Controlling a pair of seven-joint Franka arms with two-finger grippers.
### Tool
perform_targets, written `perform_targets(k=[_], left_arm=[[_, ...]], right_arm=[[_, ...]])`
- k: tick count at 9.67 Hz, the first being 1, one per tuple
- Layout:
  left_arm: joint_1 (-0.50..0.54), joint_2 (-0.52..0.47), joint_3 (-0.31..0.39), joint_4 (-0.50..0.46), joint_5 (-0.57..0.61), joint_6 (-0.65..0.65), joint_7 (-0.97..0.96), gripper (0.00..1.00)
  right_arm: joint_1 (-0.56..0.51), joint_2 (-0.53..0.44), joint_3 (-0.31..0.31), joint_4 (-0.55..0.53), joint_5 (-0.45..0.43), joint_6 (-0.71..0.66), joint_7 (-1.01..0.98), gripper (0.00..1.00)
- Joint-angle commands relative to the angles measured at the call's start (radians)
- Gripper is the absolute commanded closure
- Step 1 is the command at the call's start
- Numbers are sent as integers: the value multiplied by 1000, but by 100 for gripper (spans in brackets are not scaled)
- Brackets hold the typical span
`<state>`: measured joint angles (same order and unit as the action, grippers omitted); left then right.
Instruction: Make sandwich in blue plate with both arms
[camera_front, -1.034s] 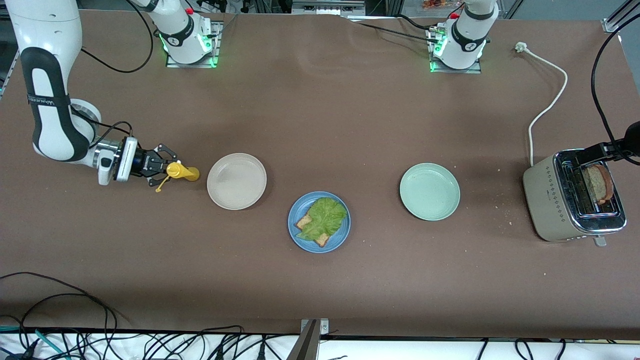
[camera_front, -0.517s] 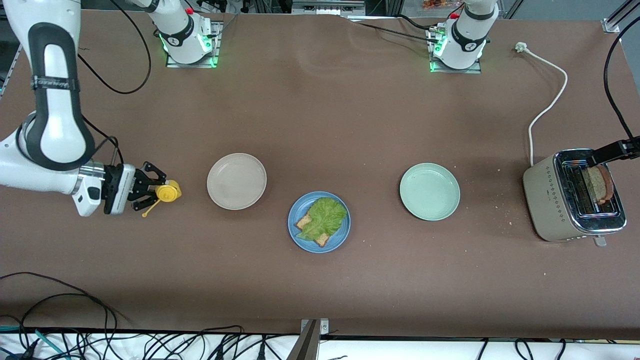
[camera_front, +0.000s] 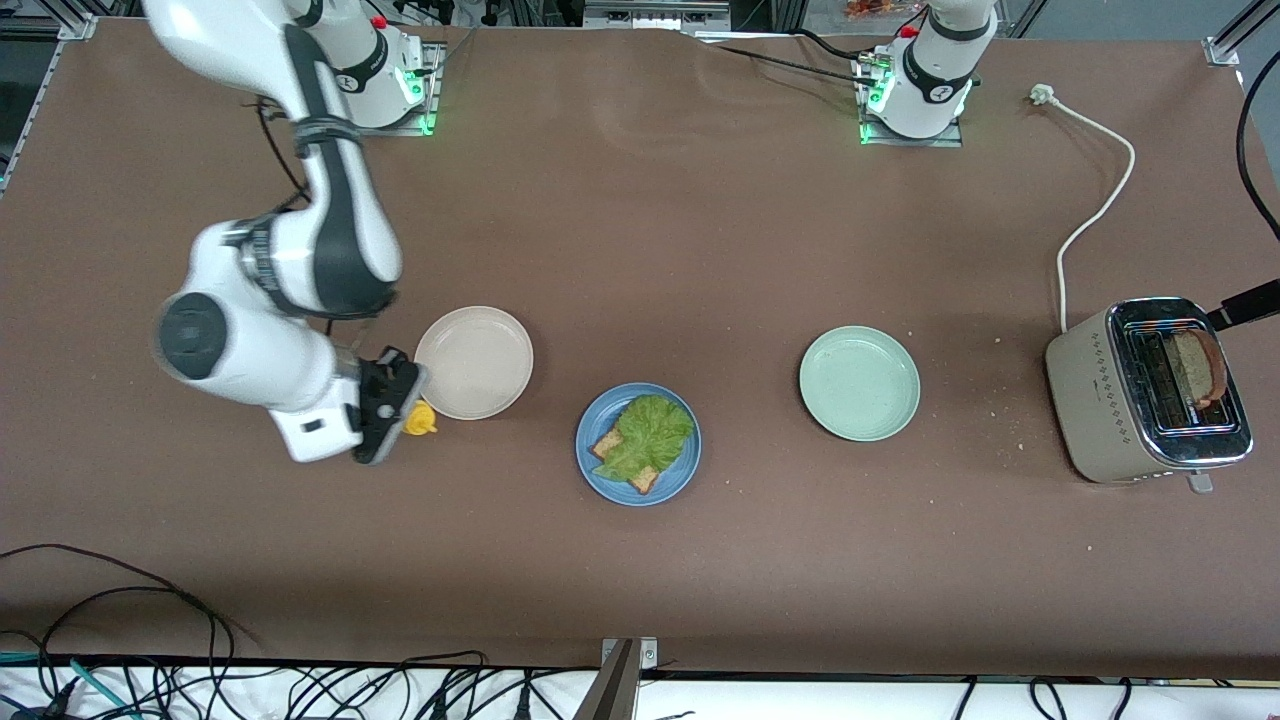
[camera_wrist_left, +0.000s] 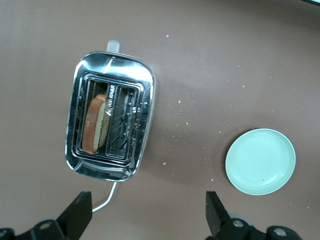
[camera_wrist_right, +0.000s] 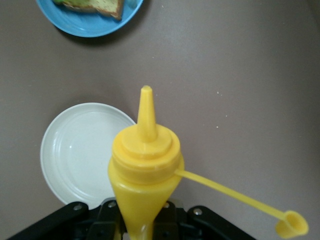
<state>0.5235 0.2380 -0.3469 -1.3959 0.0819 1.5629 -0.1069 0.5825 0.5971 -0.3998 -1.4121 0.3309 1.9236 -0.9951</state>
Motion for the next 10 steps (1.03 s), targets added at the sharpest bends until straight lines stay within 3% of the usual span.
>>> perform_targets(k=[1, 5, 6, 10], left_arm=[[44, -3, -4, 8, 6, -17, 16, 0], [105, -2, -4, 8, 2, -14, 24, 0], [116, -2, -4, 8, 4, -14, 27, 0], [162, 10, -3, 8, 13, -6, 84, 0]], right_arm=[[136, 76, -16, 68, -296, 54, 223, 84], [295, 171, -16, 110, -675, 45, 293, 83], [330, 193, -16, 110, -735, 44, 294, 83], [395, 219, -19, 110, -796, 44, 300, 83]])
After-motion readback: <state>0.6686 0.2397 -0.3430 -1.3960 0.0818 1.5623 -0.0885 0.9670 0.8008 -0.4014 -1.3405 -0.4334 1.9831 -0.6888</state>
